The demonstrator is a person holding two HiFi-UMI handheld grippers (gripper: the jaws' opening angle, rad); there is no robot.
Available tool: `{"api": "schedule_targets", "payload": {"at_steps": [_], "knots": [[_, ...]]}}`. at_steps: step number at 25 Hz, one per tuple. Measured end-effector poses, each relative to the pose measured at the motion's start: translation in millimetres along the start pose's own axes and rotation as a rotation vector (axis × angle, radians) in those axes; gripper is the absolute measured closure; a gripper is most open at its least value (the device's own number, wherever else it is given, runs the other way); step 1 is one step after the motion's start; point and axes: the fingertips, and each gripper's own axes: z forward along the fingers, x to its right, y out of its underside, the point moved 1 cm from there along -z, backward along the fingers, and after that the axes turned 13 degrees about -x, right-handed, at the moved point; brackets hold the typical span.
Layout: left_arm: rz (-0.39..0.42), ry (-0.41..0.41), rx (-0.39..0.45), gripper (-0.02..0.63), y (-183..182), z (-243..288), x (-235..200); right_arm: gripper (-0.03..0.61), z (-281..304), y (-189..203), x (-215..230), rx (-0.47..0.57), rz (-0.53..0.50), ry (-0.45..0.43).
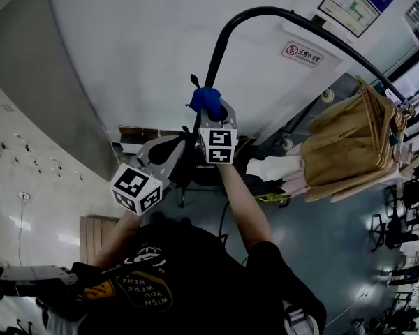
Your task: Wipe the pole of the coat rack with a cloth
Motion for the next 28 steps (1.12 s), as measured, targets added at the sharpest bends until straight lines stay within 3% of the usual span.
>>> {"api": "schedule_targets", "payload": {"at_steps": [2,5,9,13,21,28], "knots": [[0.006,0.007,-0.004,0.612,5.4,6.0,-1.7,0.497,-4.0,33.4,-4.7,-0.071,0.054,-0.075],[0.006,-0.005,-0.033,0.612,24.2,17.4,-6.9,0.497,-39.9,60.4,-10.0,-0.059,0.214,-0.178],[0.019,-0.046,-0.054,0.612,37.5,14.9,-3.9,0.499,-119.4,72.4,-6.6,0.021,0.362,-0.182],[0.046,-0.066,-0.032,0.612,34.6,12.3,-1.5,0.500,-155.1,73.4,3.4,0.048,0.318,-0.110],[0.077,-0.116,-0.065,0.612,47.6,10.4,3.1,0.500,-173.4,69.4,-4.1,0.062,0.309,-0.107],[0.069,-0.085,-0.047,0.612,42.2,16.7,8.5,0.500,-174.8,73.0,0.8,0.052,0.347,-0.098]]}}
